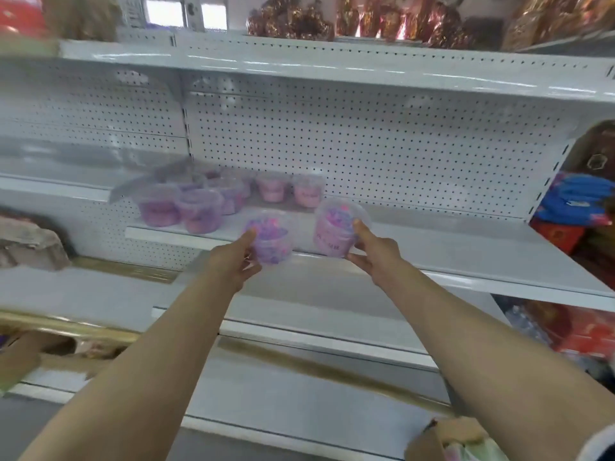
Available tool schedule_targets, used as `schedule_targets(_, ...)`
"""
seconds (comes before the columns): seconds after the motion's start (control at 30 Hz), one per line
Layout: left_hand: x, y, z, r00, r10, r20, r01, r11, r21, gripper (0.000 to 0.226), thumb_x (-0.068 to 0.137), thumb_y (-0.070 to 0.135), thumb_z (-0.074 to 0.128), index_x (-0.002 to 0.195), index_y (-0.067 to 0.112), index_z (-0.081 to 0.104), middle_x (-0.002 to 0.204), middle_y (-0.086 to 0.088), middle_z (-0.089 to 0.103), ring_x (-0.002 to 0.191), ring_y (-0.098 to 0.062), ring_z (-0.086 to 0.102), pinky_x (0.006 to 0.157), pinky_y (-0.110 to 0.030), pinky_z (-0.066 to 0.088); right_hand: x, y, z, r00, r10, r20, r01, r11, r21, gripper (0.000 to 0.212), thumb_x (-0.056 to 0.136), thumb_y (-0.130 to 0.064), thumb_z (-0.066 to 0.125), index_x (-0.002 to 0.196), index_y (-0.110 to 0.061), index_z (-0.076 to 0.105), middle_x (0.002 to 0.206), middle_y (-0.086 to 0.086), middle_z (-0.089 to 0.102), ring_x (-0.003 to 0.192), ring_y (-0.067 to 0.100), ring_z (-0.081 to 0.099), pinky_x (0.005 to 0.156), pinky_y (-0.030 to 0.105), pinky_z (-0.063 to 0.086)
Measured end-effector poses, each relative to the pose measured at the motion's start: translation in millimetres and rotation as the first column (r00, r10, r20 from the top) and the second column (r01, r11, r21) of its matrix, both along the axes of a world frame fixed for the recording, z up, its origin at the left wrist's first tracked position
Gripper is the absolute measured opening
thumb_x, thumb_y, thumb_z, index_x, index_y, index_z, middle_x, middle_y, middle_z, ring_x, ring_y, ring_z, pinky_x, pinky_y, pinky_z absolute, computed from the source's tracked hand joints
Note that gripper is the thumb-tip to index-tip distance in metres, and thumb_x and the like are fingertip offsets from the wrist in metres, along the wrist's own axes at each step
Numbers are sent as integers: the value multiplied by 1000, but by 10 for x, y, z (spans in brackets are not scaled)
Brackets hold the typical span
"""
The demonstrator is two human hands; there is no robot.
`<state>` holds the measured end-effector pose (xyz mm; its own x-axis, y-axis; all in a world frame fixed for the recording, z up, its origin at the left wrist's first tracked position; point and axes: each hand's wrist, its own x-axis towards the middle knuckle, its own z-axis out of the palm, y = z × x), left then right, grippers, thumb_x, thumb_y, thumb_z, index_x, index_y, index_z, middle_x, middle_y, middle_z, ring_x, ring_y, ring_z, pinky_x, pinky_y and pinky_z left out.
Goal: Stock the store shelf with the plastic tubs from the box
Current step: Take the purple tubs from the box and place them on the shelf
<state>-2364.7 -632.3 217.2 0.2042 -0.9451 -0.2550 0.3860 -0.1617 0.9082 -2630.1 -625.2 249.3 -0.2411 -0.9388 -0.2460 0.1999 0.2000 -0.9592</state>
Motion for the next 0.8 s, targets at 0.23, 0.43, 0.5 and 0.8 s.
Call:
schedule_targets(0.23, 92, -868, 81, 1000, 8, -10, -8, 999, 37, 33, 80, 33, 76, 84, 4, 62, 72, -8, 54, 75, -25, 57, 77, -43, 56, 188, -906, 32, 996, 32, -80, -29, 999, 36, 61, 75, -55, 78, 112, -10, 62, 115, 1, 69, 76, 23, 76, 74, 31, 61)
schedule_targets(0.43, 6, -1382, 58, 999, 38, 22, -40, 995, 91, 31, 82, 32, 74, 82, 4, 61, 72, -8, 53, 69, -23, 57, 63, -38, 54, 197, -1468, -43, 984, 46, -172, -35, 997, 70, 53, 76, -53, 79, 101, -11, 61, 116, 5, 68, 76, 26, 76, 81, 34, 61)
schedule_targets(0.5, -9, -1463, 34, 998, 46, 43, -50, 994, 96, 30, 82, 32, 75, 80, 5, 60, 71, -8, 52, 66, -22, 56, 62, -38, 54, 175, -1541, -86, 981, 48, -189, -35, 997, 71, 54, 75, -52, 80, 103, -10, 61, 115, 7, 68, 76, 27, 75, 77, 34, 62)
schedule_targets(0.8, 60, -1586, -55, 950, 85, 302, -106, 993, 55, 48, 72, 50, 77, 93, 10, 61, 86, -6, 60, 86, -26, 61, 69, -34, 56, 148, -1586, -184, 974, 38, -225, -24, 998, 65, 44, 76, -49, 80, 86, -11, 62, 105, 10, 69, 76, 30, 75, 71, 36, 63)
